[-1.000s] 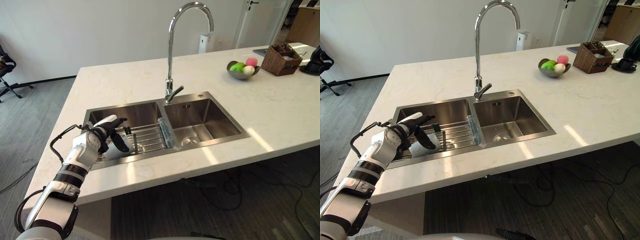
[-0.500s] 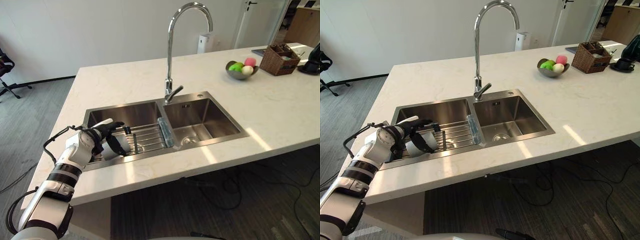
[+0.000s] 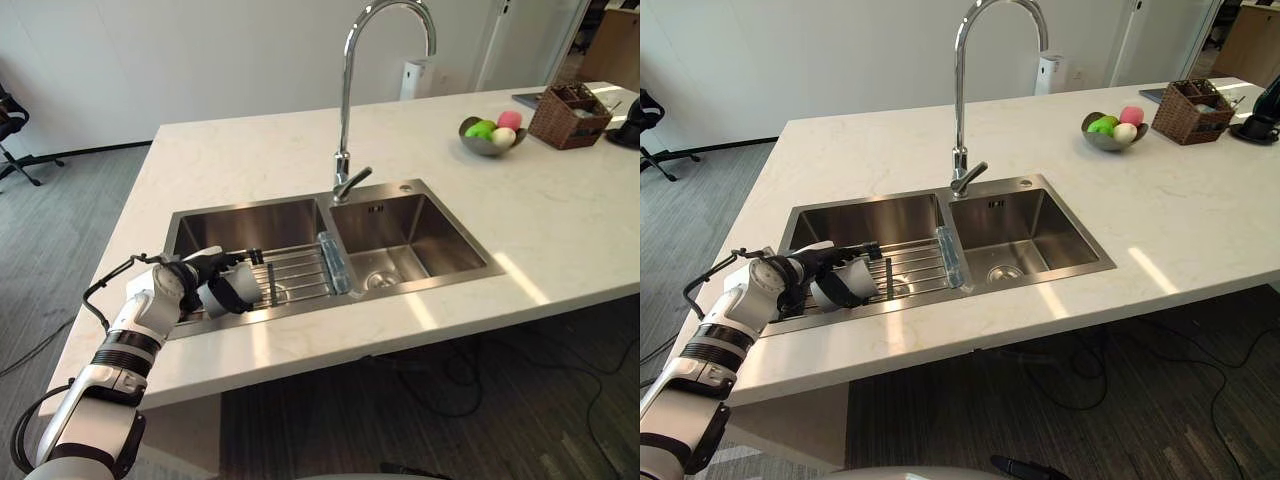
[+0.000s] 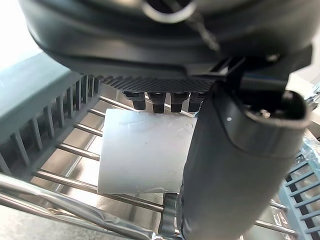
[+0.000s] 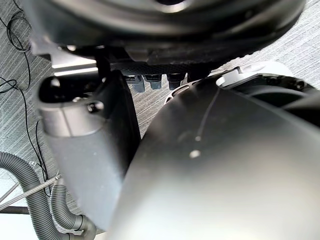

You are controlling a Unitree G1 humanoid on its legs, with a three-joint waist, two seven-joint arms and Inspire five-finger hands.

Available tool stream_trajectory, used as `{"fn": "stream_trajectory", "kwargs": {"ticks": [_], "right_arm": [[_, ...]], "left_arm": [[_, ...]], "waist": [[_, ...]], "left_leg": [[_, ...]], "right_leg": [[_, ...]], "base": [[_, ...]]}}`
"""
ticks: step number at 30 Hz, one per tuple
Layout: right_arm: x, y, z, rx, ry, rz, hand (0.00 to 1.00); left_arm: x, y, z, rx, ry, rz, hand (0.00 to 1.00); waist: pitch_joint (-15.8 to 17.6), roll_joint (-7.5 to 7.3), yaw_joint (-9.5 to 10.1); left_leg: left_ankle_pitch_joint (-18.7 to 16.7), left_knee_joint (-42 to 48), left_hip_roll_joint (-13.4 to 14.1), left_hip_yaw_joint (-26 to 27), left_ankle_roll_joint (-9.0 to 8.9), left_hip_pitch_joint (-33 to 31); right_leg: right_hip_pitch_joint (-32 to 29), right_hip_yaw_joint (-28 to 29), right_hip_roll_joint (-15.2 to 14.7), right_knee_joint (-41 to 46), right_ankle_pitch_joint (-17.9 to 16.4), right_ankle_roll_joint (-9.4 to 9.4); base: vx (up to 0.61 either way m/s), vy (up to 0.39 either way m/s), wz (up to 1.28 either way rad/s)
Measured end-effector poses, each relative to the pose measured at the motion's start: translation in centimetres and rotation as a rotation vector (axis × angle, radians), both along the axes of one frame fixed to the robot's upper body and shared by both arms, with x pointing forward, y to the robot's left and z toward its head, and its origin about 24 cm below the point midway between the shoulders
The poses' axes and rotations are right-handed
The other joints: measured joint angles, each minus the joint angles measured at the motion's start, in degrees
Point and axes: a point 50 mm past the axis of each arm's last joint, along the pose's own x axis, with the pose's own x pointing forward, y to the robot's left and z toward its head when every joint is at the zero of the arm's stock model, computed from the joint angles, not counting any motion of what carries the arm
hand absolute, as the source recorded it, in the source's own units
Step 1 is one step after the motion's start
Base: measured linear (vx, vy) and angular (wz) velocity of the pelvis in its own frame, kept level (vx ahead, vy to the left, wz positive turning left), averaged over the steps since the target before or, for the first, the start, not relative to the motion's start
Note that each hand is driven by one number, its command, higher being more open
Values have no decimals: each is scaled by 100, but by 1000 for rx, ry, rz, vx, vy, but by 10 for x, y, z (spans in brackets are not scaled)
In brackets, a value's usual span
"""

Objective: Walk over to the sink, pick up the cup, carry it to the dishwasher, place the cup inside the dishwasher, then close the dishwasher door

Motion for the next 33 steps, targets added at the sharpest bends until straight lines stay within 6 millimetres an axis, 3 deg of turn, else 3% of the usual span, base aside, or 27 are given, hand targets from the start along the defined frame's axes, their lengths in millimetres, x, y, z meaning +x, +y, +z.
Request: {"fn": "stream_trajectory", "kwargs": {"ticks": [5,6,18,23,25,28,30,33], "right_arm": [[2,0,0,1,4,12,100],[2,1,0,1,6,18,100],[5,0,0,7,15,60,100],[6,0,0,6,15,70,100],[4,0,0,4,13,69,100],[3,0,0,1,-2,68,100],[2,1,1,-2,-21,67,100],[-2,2,0,-5,-41,44,100]], "left_arm": [[-2,-6,-11,41,-26,8,100],[-2,-6,-15,53,-22,20,0],[-2,-3,-27,234,-88,20,0],[-9,4,-37,193,-185,75,0],[-14,4,-41,132,-242,102,0],[-18,0,-35,-141,-347,188,0],[-23,-8,-22,-350,-468,245,0],[-34,-33,13,-662,-756,289,0]], "waist": [[3,-3,-18],[4,-2,-29],[12,-6,-59],[12,-2,-68],[15,2,-39],[19,-3,-7],[23,-10,7],[27,-51,130]], "left_leg": [[-5,0,2,31,-5,16],[-9,-1,3,44,-9,38],[-88,-1,25,216,-58,159],[-93,-1,30,267,-64,187],[-94,-1,29,268,-63,189],[-101,-1,29,251,-52,180],[-107,0,21,198,-41,147],[-102,1,-4,110,-33,83]], "right_leg": [[10,19,5,-20,0,0],[28,32,6,-27,0,0],[104,181,34,-101,18,2],[149,197,36,-152,44,5],[159,194,36,-170,57,8],[157,179,20,-168,62,15],[157,146,0,-166,63,19],[144,82,-27,-165,68,29]], "base": [[20,-11,-2],[15,-11,-5],[13,-11,-6],[5,-7,-1],[0,0,0],[1,-4,1],[18,-9,7],[31,-3,12]]}}
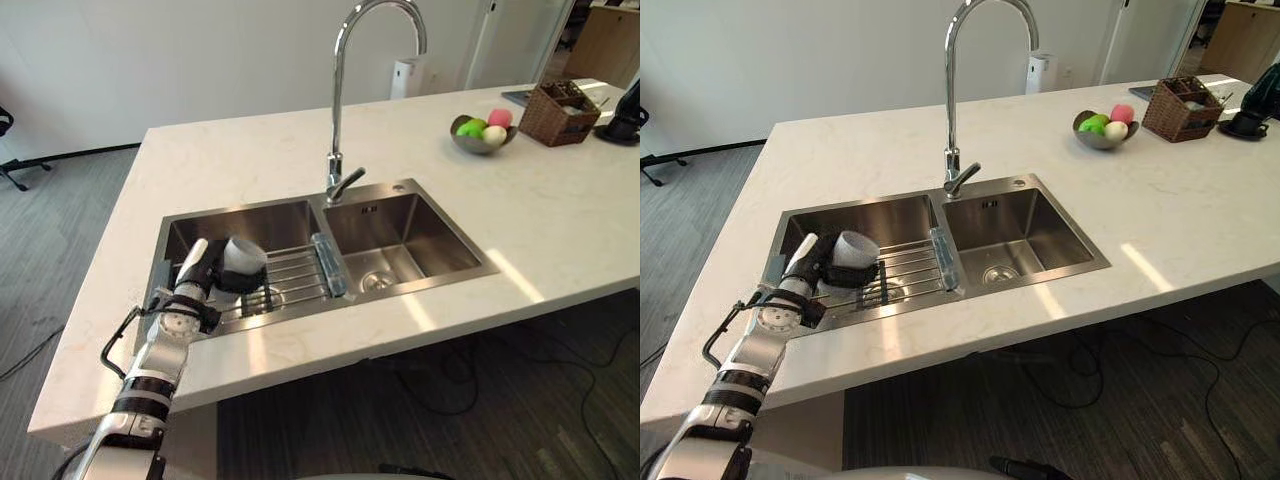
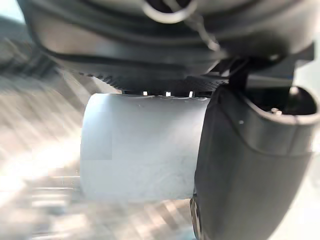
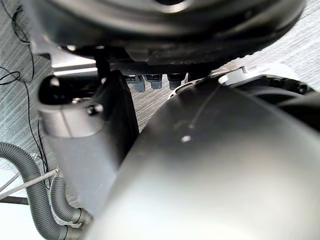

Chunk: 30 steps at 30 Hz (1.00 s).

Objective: Walk over to the sink, pick up the cup, carry it to the dishwasher, place the cup inside the dishwasher, then close the dishwasher door

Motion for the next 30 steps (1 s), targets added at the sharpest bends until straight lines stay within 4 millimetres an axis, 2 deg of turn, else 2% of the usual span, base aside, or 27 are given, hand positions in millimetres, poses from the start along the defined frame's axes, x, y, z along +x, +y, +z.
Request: {"fn": "stream_trajectory", "kwargs": {"ticks": [4,8,10,12,15,16,17,18,19,20,21,22,23,24,25,26,27,28,29,30], "right_arm": [[-7,-2,0,-7,-17,-30,100],[-9,-2,0,-12,-16,-42,100],[-12,-3,0,-16,-10,-34,100],[-14,-4,0,-21,1,2,100],[-12,-7,0,-18,6,45,100],[-8,-10,0,-19,5,63,100],[-4,-14,0,-27,2,79,100],[-5,-14,-1,-23,4,89,100],[-1,-10,-3,-6,9,93,100],[7,-14,-3,-17,8,95,100],[8,-17,-2,-24,5,97,100],[9,-21,-1,-41,-1,105,100],[10,-25,1,-58,-14,111,100],[10,-27,2,-69,-20,112,100],[12,-35,5,-101,-32,115,100],[11,-35,5,-113,-27,109,100],[13,-33,5,-114,-33,108,100],[17,-29,5,-106,-43,102,100],[18,-22,3,-94,-42,85,100],[21,-23,3,-101,-34,87,100]], "left_arm": [[-30,-29,37,-271,-345,22,0],[-72,-34,55,-381,-547,63,0],[-87,-30,57,-391,-583,92,0],[-108,-25,51,-398,-580,148,0],[-118,-23,42,-426,-539,173,0],[-121,-21,38,-429,-520,185,0],[-124,-20,35,-424,-502,197,0],[-125,-20,34,-422,-498,199,0],[-123,-22,36,-419,-508,190,0],[-122,-24,38,-414,-514,164,0],[-121,-24,38,-407,-515,151,0],[-121,-24,40,-402,-521,140,0],[-119,-27,43,-409,-539,121,0],[-117,-29,44,-414,-549,106,0],[-112,-37,49,-428,-571,54,0],[-108,-43,53,-448,-588,6,0],[-107,-45,55,-460,-596,-6,0],[-107,-44,58,-462,-621,-16,0],[-107,-45,59,-474,-647,-22,0],[-110,-45,54,-482,-627,-8,0]], "waist": [[-8,-6,187],[-8,5,250],[3,16,348],[40,17,528],[207,-12,697],[341,40,798],[346,46,875],[341,10,905],[421,-211,896],[458,-199,921],[482,-208,942],[493,-245,936],[441,-163,888],[387,-76,843],[337,145,717],[363,119,579],[354,122,555],[312,32,546],[322,12,513],[332,104,526]], "left_leg": [[22,1,-1,-150,19,-24],[73,-2,-36,-460,82,-46],[63,-1,-63,-642,105,-102],[174,12,-98,-1025,153,-256],[422,15,-161,-1639,163,-559],[422,14,-160,-1798,191,-712],[256,18,-154,-1619,348,-917],[48,28,-149,-1358,540,-1017],[-235,663,-63,-523,1046,-1341],[-466,1861,196,277,1377,-1708],[-560,2386,306,655,1493,-1713],[-797,2974,498,1322,1569,-1461],[-988,3255,790,1954,1609,-1095],[-958,3317,1004,2246,1675,-932],[-838,3290,1060,2516,1573,-939],[-678,2961,817,2689,1854,-916],[-615,2554,608,2559,1873,-921],[-489,1772,147,2255,1774,-884],[-821,1440,49,2385,1644,-709],[-969,1270,165,2619,1186,-375]], "right_leg": [[54,-145,3,1,-2,2],[183,-443,-8,32,-34,23],[206,-595,-31,103,-95,35],[208,-947,-58,248,-188,48],[204,-1581,-58,364,-262,38],[197,-1893,-36,414,-297,29],[136,-2278,3,421,-299,17],[95,-2424,-19,372,-293,3],[-4,-2846,-229,320,-336,-154],[-139,-3248,-466,591,-408,-184],[-145,-3413,-585,701,-412,-147],[-72,-3702,-763,791,-407,-111],[52,-4086,-868,893,-399,-98],[82,-4304,-892,1003,-405,-102],[118,-4664,-1027,1471,-525,-158],[66,-4676,-1241,1730,-723,-53],[58,-4627,-1100,1428,-732,-20],[47,-4652,-931,787,-571,-152],[161,-4984,-859,599,-104,112],[344,-5212,-866,711,-134,83]], "base": [[11,-19,20],[-49,-16,36],[-92,3,49],[-83,3,84],[-133,-26,126],[-172,-43,147],[-156,-41,148],[-112,20,165],[-100,66,172],[-86,79,169],[-51,46,148],[43,70,140],[58,86,150],[73,141,195],[39,146,224],[-15,203,227],[-83,166,190],[-169,176,175],[-161,148,178],[-128,158,144]]}}
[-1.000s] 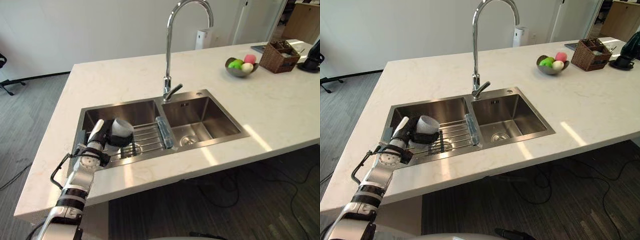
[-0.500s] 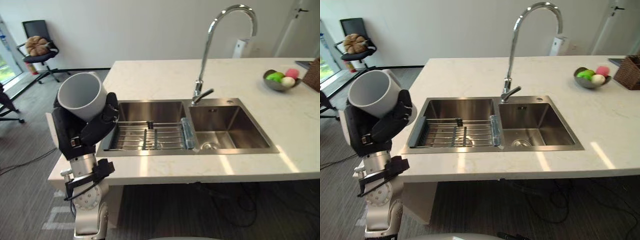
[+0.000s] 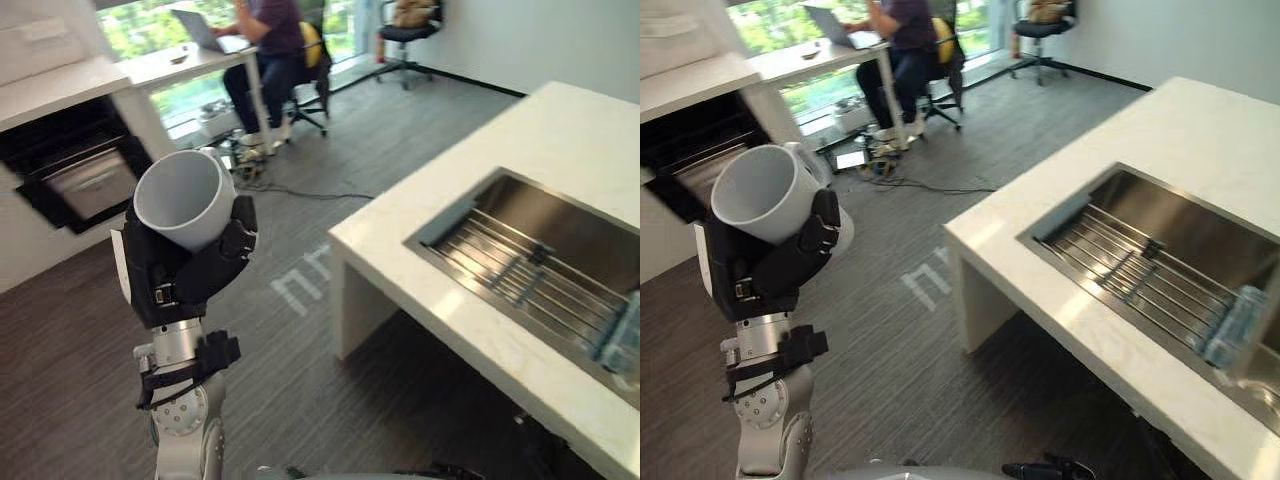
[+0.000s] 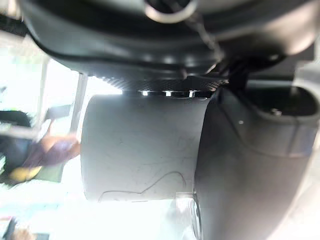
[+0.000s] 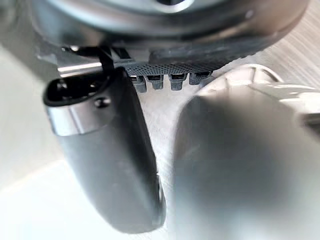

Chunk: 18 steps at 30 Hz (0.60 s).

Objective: Walk over to the sink, pick up the cup, carry it to the dishwasher, place the cup inside the dishwasher, then close the dishwasher door

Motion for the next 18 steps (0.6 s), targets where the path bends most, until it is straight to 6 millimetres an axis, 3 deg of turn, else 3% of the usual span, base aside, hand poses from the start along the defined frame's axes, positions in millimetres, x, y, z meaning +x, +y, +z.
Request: {"fn": "stream_trajectory", "kwargs": {"ticks": [1,3,5,7,8,9,11,13,16,17,18], "right_arm": [[1,0,0,2,2,4,100],[6,7,1,12,-5,25,100],[13,11,2,7,-27,41,100],[11,10,4,0,-48,25,100],[8,6,6,-15,-64,-11,100],[7,8,6,-9,-69,-41,100],[2,16,4,28,-90,-268,100],[6,16,4,18,-110,-301,100],[14,15,3,13,-106,-275,100],[18,18,3,21,-104,-261,100],[20,20,3,25,-100,-239,100]], "left_arm": [[-1,0,-3,-4,15,2,0],[-5,2,-12,11,60,6,0],[-4,4,-13,30,68,2,0],[3,-4,-19,30,93,-42,0],[11,-16,-25,17,117,-102,0],[15,-23,-28,12,122,-138,0],[24,-50,-44,27,179,-268,0],[23,-63,-55,30,228,-322,0],[22,-68,-62,42,264,-335,0],[22,-67,-62,47,264,-318,0],[22,-66,-61,64,262,-302,0]], "waist": [[24,2,-16],[-43,89,2],[-17,109,-61],[23,167,-74],[52,210,-156],[81,231,-242],[112,146,-336],[100,120,-324],[114,142,-149],[126,125,-82],[135,73,-55]], "left_leg": [[213,-229,-26,-27,-448,161],[362,-723,-397,-492,-446,189],[484,-954,-609,-980,-250,55],[566,-1107,-794,-1621,-79,6],[588,-1109,-848,-2201,5,6],[621,-1111,-881,-2558,58,-22],[678,-1117,-1102,-3701,23,-41],[693,-1126,-1280,-4261,-12,40],[689,-1251,-1345,-4508,-84,179],[635,-1251,-1334,-4511,-47,178],[634,-1252,-1356,-4508,-56,174]], "right_leg": [[102,-116,-10,43,-7,10],[268,-467,-115,83,105,28],[268,-354,-115,77,184,-80],[289,542,-245,470,219,-288],[219,1567,-348,1046,47,-433],[174,2230,-241,1164,-188,-375],[-9,4408,431,1273,-952,-195],[-137,5084,576,1226,-1180,-54],[-445,5122,573,929,-1188,-36],[-585,5156,585,716,-1102,-81],[-641,5167,555,584,-784,-99]], "base": [[-89,151,111],[-83,120,102],[-25,54,138],[32,1,187],[56,-25,199],[60,-92,287],[46,-157,271],[49,-62,166],[36,-13,61],[39,-27,5],[53,-44,6]]}}
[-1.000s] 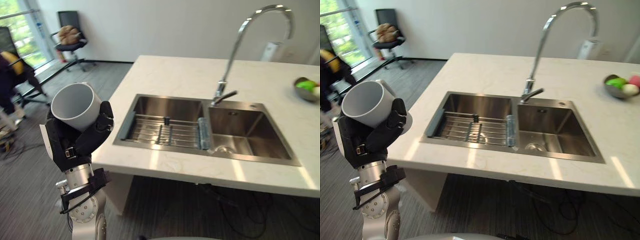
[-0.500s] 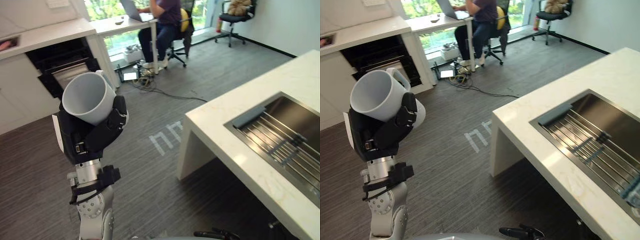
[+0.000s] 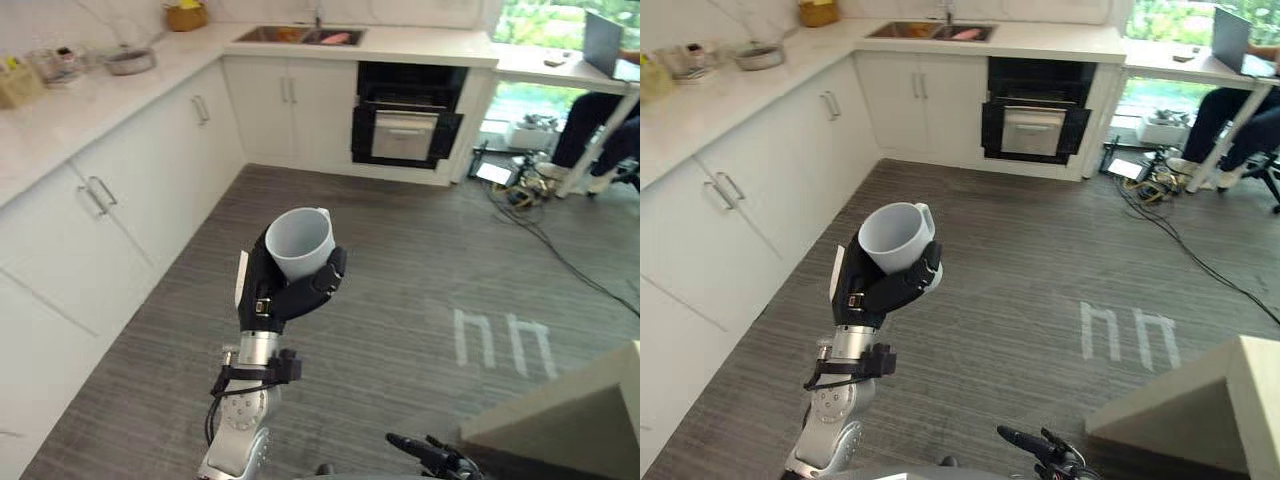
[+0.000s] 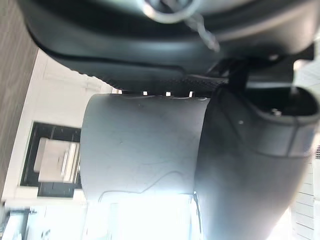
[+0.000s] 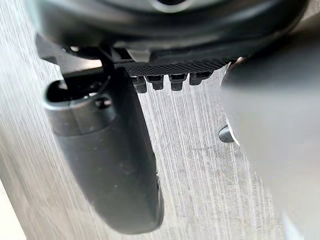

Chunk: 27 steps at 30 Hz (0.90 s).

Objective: Walk over to the sink, pick up the cup, carry it to the dishwasher, place the cup inside the dishwasher, then close the dishwasher door

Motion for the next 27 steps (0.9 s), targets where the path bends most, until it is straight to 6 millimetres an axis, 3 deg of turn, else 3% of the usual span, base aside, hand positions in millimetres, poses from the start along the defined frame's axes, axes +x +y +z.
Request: {"fn": "stream_trajectory", "kwargs": {"ticks": [1,5,8,9,11,12,15,18,23,27], "right_arm": [[1,3,0,0,6,30,100],[5,7,0,-10,21,100,100],[6,8,0,-21,30,144,100],[7,8,0,-23,29,154,100],[14,15,1,-8,14,174,100],[30,57,0,84,-8,267,100],[30,56,0,84,-8,267,100],[28,59,0,101,-18,258,100],[27,57,7,130,-102,218,100],[17,54,9,148,-146,208,100]], "left_arm": [[1,3,0,20,-3,13,0],[1,-2,-3,87,22,-20,0],[0,9,-5,110,39,27,0],[0,16,-5,98,44,70,0],[2,29,-3,76,41,158,0],[-7,36,8,25,10,162,0],[-7,36,8,24,10,162,0],[-6,34,9,-22,11,162,0],[2,11,20,-105,-35,21,0],[3,-3,25,-197,-52,-84,0]], "waist": [[6,-87,24],[29,-134,-1],[24,-135,136],[13,-117,133],[-2,-167,191],[32,-431,112],[33,-434,97],[23,-453,96],[-10,-470,-303],[-164,-456,-335]], "left_leg": [[23,0,-61,-41,-47,-2],[155,-1,-19,-677,-145,-8],[231,32,95,-948,-239,95],[254,35,203,-1113,-277,87],[295,32,275,-1236,-447,-3],[316,-21,420,-74,-546,27],[316,-21,426,-56,-547,32],[308,-16,539,381,-564,16],[284,-19,605,396,-628,-76],[226,-22,603,374,-701,-27]], "right_leg": [[-13,-42,-91,51,272,111],[143,-440,-31,161,246,132],[78,-320,96,717,211,16],[-79,-136,181,814,-31,-182],[-70,7,309,17,-20,-223],[321,-227,122,-809,557,94],[319,-202,123,-812,558,93],[185,198,225,-950,733,14],[180,207,306,-1199,912,-36],[306,169,312,-1309,920,-46]], "base": [[57,-59,22],[114,-114,79],[116,-68,72],[93,-51,66],[28,-36,44],[-1,-19,19],[-4,2,-4],[-24,2,-55],[-34,-25,-13],[18,-9,2]]}}
